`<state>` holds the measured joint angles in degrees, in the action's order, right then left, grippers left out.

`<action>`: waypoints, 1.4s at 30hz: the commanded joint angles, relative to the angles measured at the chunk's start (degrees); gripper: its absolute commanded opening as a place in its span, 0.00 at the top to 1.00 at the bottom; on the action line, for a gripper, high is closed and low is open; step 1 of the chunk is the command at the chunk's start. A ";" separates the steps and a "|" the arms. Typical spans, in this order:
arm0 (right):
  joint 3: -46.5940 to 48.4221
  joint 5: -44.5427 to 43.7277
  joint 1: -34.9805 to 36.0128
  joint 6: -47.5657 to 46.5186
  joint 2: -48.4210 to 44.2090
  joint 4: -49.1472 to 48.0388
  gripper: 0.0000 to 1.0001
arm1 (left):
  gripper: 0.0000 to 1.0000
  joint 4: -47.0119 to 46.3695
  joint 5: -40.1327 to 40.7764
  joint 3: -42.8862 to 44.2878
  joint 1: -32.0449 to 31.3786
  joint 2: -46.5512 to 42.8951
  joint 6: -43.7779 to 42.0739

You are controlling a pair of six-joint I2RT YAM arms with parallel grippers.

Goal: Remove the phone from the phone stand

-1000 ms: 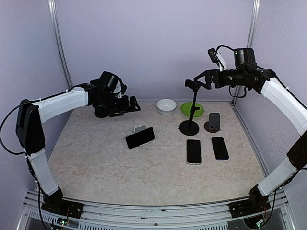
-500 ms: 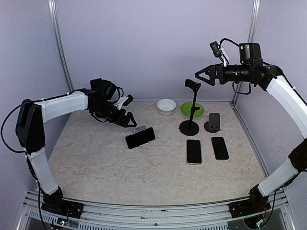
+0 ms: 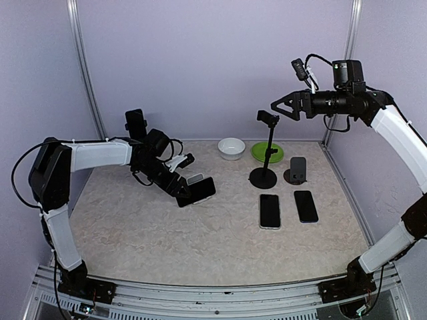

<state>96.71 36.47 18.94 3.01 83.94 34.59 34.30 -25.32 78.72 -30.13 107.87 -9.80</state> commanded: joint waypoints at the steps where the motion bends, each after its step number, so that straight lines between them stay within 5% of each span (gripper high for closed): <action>1: 1.11 0.82 -0.66 -0.21 -1.41 0.96 0.00 | 0.36 -3.10 -3.88 -0.30 -0.12 2.67 -2.34; 14: 2.00 -0.26 -0.66 0.07 -1.55 1.62 0.00 | 0.90 -4.64 -3.85 0.34 0.45 1.56 -3.56; 18: 2.67 -4.06 -0.66 0.27 -2.37 1.76 0.00 | 1.00 -7.31 -5.46 -1.09 0.88 -4.26 -2.94; 25: 3.40 -4.64 -0.53 4.24 -2.89 1.28 0.02 | 1.00 -14.83 -5.85 -5.36 1.20 -15.56 5.25; 31: 3.05 -3.01 1.27 5.54 -2.59 1.77 0.04 | 1.00 -25.76 0.15 -15.15 2.36 -28.59 20.85; 42: 0.85 -13.14 19.11 7.26 1.34 -0.23 0.05 | 1.00 -29.53 13.34 -28.57 2.40 -47.52 40.28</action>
<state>98.59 27.66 33.43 8.49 83.05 36.51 8.54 -18.15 51.35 -27.83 64.55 22.11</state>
